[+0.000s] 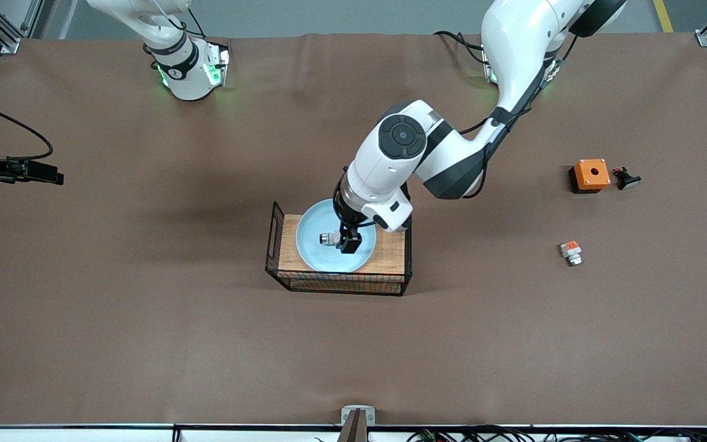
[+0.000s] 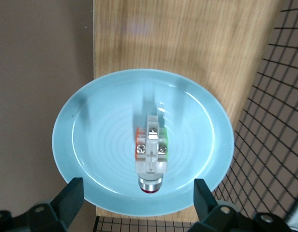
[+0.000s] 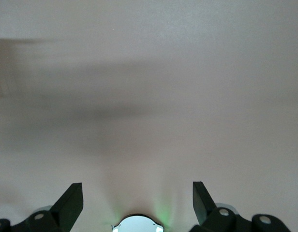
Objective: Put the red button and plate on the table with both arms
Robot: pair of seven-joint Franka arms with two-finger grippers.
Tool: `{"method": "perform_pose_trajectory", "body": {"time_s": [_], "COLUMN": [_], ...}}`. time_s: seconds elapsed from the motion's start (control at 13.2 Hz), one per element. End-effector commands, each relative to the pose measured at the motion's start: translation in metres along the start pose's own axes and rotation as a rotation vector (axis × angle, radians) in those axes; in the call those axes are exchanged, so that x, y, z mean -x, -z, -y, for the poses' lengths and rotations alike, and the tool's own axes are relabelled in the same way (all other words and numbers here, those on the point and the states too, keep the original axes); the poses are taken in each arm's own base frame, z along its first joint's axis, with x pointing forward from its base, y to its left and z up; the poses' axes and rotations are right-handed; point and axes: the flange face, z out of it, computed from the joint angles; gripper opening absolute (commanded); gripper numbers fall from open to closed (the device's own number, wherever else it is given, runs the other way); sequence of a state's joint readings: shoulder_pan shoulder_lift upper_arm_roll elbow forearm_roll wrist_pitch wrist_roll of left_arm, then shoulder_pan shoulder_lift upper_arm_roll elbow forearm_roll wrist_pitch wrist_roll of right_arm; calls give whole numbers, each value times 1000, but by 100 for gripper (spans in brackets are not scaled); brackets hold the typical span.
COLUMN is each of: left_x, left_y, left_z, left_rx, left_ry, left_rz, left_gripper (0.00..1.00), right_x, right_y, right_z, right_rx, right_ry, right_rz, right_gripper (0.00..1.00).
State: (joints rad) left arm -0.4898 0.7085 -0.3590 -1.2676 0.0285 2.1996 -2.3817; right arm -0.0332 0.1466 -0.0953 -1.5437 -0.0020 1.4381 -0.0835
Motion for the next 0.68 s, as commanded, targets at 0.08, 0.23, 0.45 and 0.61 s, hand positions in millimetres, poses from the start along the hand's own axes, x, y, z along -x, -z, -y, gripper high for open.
{"method": "perform_pose_trajectory", "body": {"time_s": [0.08, 0.23, 0.45, 0.61], "left_x": [3, -3, -14, -16], "left_y": [-14, -20, -24, -30], "left_z": [3, 2, -8, -9], "left_rx": [-11, -27, -16, -20], "left_ry": [2, 7, 21, 24], "left_rz": [-31, -51, -67, -74], "left_gripper": [100, 100, 100, 100], "right_x": [-1, -5, -12, -14], "right_y": [5, 9, 11, 13], "right_z": [10, 32, 58, 62], "right_rx": [6, 29, 94, 81], "right_ry": [-52, -134, -153, -206], "right_rz": [-4, -13, -47, -77], "right_gripper": [100, 100, 100, 100]}}
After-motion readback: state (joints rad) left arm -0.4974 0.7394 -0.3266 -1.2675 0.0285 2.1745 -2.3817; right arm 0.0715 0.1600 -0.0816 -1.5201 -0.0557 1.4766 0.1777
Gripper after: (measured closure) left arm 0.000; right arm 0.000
